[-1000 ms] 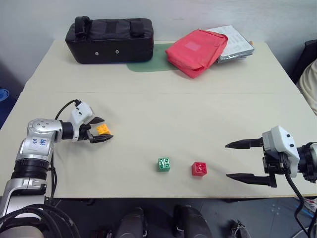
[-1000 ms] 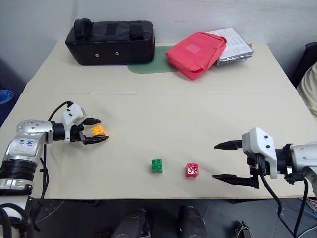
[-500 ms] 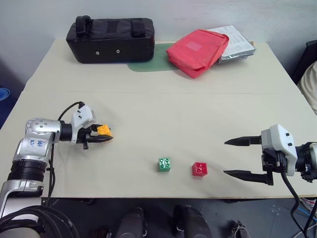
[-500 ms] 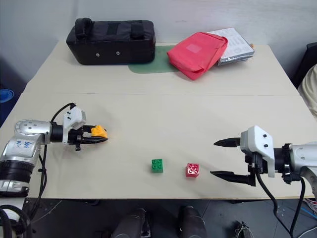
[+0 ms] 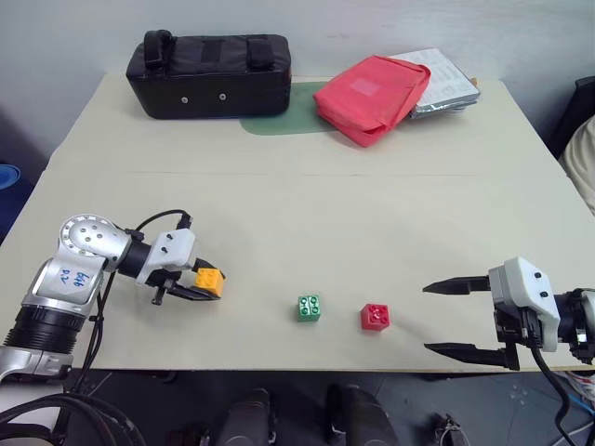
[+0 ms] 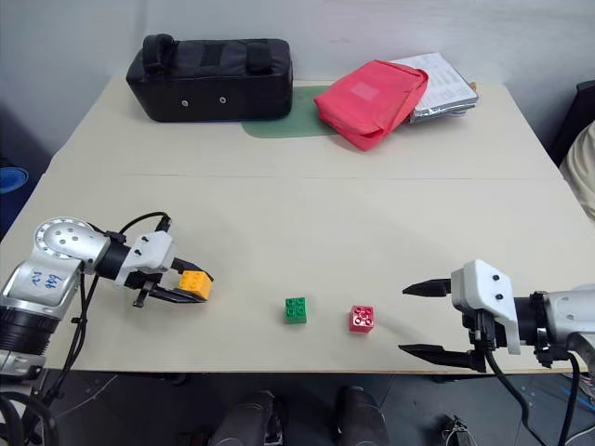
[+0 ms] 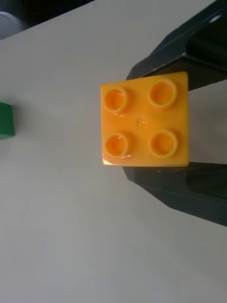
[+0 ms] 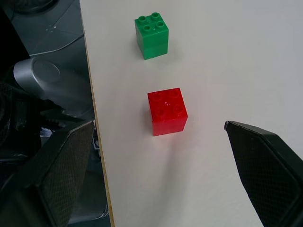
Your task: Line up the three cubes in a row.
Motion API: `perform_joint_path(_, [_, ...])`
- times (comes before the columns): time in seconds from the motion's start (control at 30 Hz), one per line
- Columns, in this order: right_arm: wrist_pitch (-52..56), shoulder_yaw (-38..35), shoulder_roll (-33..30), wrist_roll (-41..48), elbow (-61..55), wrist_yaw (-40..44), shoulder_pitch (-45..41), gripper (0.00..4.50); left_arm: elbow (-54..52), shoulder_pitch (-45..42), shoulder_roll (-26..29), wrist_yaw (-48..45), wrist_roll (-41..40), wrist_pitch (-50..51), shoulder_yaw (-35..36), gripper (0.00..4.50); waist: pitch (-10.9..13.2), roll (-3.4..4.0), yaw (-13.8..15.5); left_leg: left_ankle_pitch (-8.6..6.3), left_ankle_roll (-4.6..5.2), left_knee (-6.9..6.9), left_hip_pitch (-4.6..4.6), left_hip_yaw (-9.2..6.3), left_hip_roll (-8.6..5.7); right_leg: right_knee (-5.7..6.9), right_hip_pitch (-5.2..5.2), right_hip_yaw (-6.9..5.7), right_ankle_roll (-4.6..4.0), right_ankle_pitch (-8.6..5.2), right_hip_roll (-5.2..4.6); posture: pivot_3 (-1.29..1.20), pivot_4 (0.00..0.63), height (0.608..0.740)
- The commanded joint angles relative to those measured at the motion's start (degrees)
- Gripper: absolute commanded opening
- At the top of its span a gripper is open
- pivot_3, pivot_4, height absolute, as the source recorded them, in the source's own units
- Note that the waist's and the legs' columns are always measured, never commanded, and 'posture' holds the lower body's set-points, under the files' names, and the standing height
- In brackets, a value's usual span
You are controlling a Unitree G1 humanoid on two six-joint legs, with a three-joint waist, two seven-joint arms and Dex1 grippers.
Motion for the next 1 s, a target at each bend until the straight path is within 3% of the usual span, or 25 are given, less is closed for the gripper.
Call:
perform_joint_path(0.03, [-0.59, 0.43, 0.77, 0.15, -2.14, -1.3, 0.1, 4.5, -6.22, 3.39, -0.28, 1.74, -1.27, 1.3, 0.38, 1.54, 0.0, 0.0, -0.05, 0.0, 0.0, 0.0, 0.0, 0.0, 0.0, 0.0, 0.01, 0.01, 0.0, 0.0, 0.0, 0.0, 0.15, 0.74])
perform_joint_path(0.6, [-1.73, 3.37, 0.93, -0.82, -0.85, -3.45, -2.03, 4.5, -5.36, 8.76, -0.62, 7.37, 0.8, -3.96, 0.61, 1.54, 0.0, 0.0, 0.2, -0.01, 0.0, 0.0, 0.02, -0.03, 0.01, -0.12, 0.0, 0.01, -0.02, -0.01, -0.04, 0.0, 0.15, 0.74])
perform_joint_path(0.9, [-2.0, 1.95, -0.13, -0.4, 1.23, -1.51, -1.56, 4.5, -3.92, 11.36, 1.13, 6.99, -3.27, -4.65, 5.27, 4.36, 0.0, 0.0, 0.16, -0.01, -0.01, 0.0, 0.02, -0.05, 0.02, -0.14, 0.0, 0.0, -0.03, -0.01, -0.06, 0.0, 0.15, 0.74])
perform_joint_path(1.0, [-3.45, -0.95, -1.32, -0.74, 4.01, 2.08, -0.13, 4.5, -3.93, 12.93, 5.23, 4.35, -6.17, -2.36, 9.54, 4.45, 0.0, 0.0, 0.13, -0.01, -0.01, 0.0, 0.02, -0.06, 0.03, -0.14, 0.0, -0.01, -0.03, -0.02, -0.06, 0.0, 0.15, 0.74])
